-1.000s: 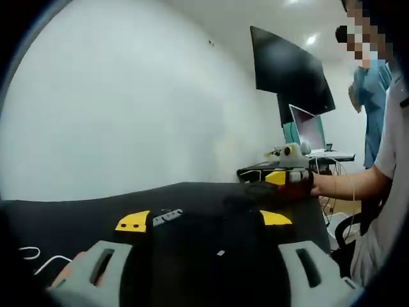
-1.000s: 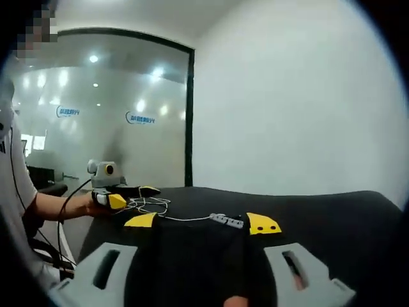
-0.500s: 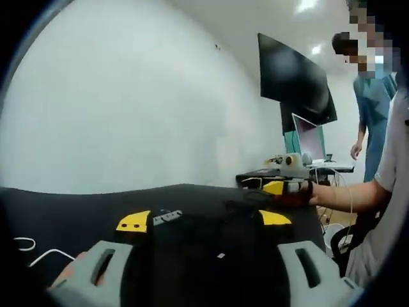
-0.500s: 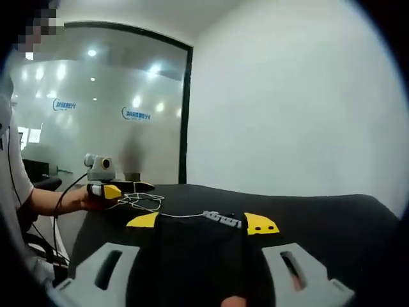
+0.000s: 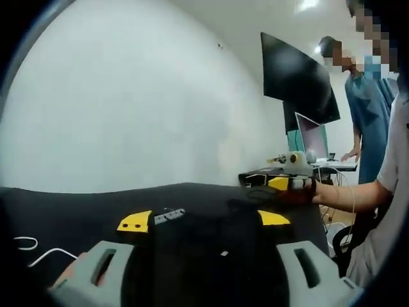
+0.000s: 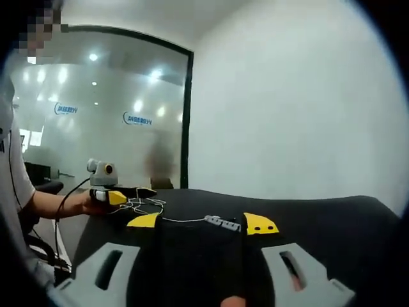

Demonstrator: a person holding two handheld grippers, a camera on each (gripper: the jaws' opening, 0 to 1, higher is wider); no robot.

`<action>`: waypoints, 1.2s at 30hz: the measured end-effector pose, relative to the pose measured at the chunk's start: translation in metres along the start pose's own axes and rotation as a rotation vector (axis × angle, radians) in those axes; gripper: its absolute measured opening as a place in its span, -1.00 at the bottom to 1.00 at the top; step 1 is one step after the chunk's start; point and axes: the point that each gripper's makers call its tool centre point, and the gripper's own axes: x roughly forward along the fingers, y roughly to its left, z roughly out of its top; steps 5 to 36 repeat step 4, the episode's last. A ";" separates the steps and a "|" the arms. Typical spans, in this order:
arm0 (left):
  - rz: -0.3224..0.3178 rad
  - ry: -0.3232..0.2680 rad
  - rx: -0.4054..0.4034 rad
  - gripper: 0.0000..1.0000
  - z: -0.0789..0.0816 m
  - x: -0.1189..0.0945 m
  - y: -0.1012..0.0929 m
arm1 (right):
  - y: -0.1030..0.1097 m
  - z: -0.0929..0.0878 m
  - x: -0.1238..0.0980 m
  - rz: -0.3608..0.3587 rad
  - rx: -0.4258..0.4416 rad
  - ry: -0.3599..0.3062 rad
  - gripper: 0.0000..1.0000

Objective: Grab the wires, straighten them and put them on the rack

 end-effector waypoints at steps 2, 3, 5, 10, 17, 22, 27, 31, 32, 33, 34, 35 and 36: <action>0.000 0.001 0.004 0.31 0.000 0.000 0.001 | 0.001 0.000 0.000 0.002 -0.009 0.003 -0.07; 0.000 -0.001 0.005 0.31 0.000 0.000 -0.001 | 0.002 0.000 0.000 0.004 -0.011 0.002 -0.07; -0.001 -0.001 0.002 0.31 0.000 0.000 -0.001 | 0.002 -0.001 0.000 0.006 -0.014 0.004 -0.07; -0.001 -0.001 0.002 0.31 0.000 0.000 -0.001 | 0.002 -0.001 0.000 0.006 -0.014 0.004 -0.07; -0.001 -0.001 0.002 0.31 0.000 0.000 -0.001 | 0.002 -0.001 0.000 0.006 -0.014 0.004 -0.07; -0.001 -0.001 0.002 0.31 0.000 0.000 -0.001 | 0.002 -0.001 0.000 0.006 -0.014 0.004 -0.07; -0.001 -0.001 0.002 0.31 0.000 0.000 -0.001 | 0.002 -0.001 0.000 0.006 -0.014 0.004 -0.07; -0.001 -0.001 0.002 0.31 0.000 0.000 -0.001 | 0.002 -0.001 0.000 0.006 -0.014 0.004 -0.07; -0.001 -0.001 0.002 0.31 0.000 0.000 -0.001 | 0.002 -0.001 0.000 0.006 -0.014 0.004 -0.07; -0.001 -0.001 0.002 0.31 0.000 0.000 -0.001 | 0.002 -0.001 0.000 0.006 -0.014 0.004 -0.07; -0.001 -0.001 0.002 0.31 0.000 0.000 -0.001 | 0.002 -0.001 0.000 0.006 -0.014 0.004 -0.07; -0.001 -0.001 0.002 0.31 0.000 0.000 -0.001 | 0.002 -0.001 0.000 0.006 -0.014 0.004 -0.07; -0.001 -0.001 0.002 0.31 0.000 0.000 -0.001 | 0.002 -0.001 0.000 0.006 -0.014 0.004 -0.07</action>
